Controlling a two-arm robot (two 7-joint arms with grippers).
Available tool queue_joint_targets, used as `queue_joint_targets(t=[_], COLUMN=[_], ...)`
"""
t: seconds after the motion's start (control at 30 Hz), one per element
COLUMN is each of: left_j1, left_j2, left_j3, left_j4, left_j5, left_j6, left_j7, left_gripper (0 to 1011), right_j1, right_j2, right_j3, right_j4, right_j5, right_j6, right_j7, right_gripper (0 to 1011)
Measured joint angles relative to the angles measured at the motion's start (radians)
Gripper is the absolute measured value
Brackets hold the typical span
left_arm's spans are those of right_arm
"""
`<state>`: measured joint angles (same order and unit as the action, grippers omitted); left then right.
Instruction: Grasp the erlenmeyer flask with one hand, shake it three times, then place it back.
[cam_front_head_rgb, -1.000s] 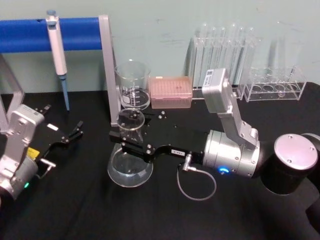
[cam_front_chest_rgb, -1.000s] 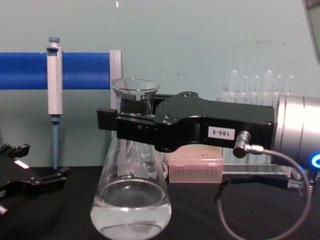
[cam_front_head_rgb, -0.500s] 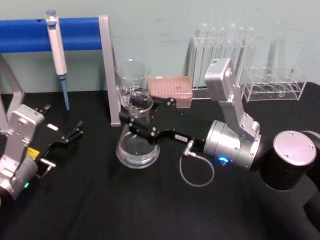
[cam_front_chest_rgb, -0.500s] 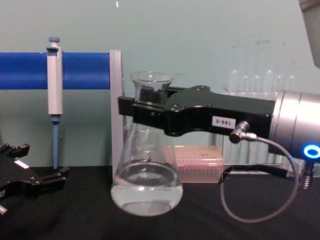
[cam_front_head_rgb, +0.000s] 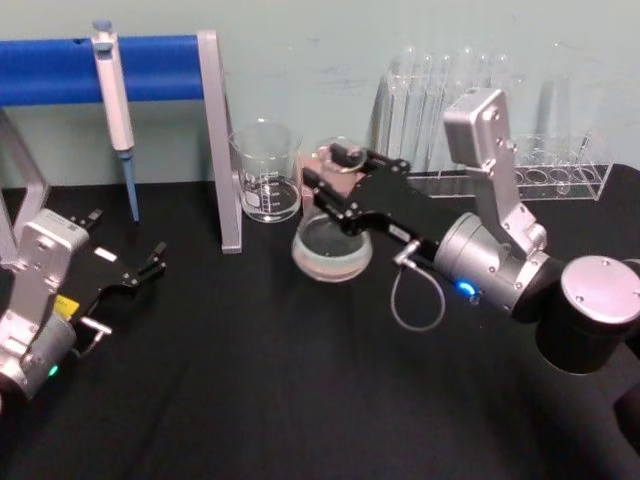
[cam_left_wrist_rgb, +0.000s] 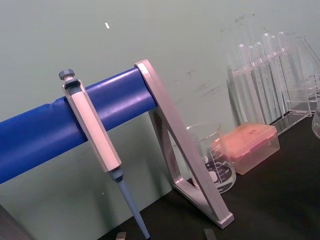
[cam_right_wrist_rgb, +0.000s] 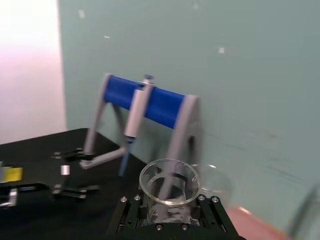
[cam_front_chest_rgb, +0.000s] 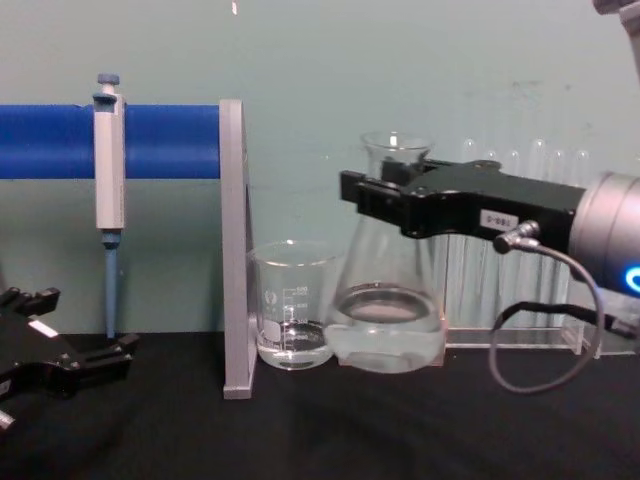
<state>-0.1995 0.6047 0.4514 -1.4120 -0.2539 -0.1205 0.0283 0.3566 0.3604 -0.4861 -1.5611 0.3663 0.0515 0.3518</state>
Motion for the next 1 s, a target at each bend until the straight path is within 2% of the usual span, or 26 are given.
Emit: queue_joint_targets(t=[0.43,0.7,1.0], left_j1=[0.000,0.000,0.000], left_j2=[0.000,0.000,0.000], left_j3=[0.000,0.000,0.000], left_j4=[0.000,0.000,0.000], left_j5=[0.000,0.000,0.000], left_j6=[0.000,0.000,0.000], left_j7=[0.000,0.000,0.000], left_gripper=[1001,1001,1001], right_j1=[-0.040,-0.058,-0.067], right_j2=[-0.011,-0.018,-0.029], right_j3=[0.087,0.127,0.146], right_j4=[-0.004,-0.007,-0.007], right_j5=[-0.046,-0.066,-0.085], right_j6=[0.032,0.046,0.056], right_j7=[-0.094,-0.116,-0.112], right_gripper=[449,449,449])
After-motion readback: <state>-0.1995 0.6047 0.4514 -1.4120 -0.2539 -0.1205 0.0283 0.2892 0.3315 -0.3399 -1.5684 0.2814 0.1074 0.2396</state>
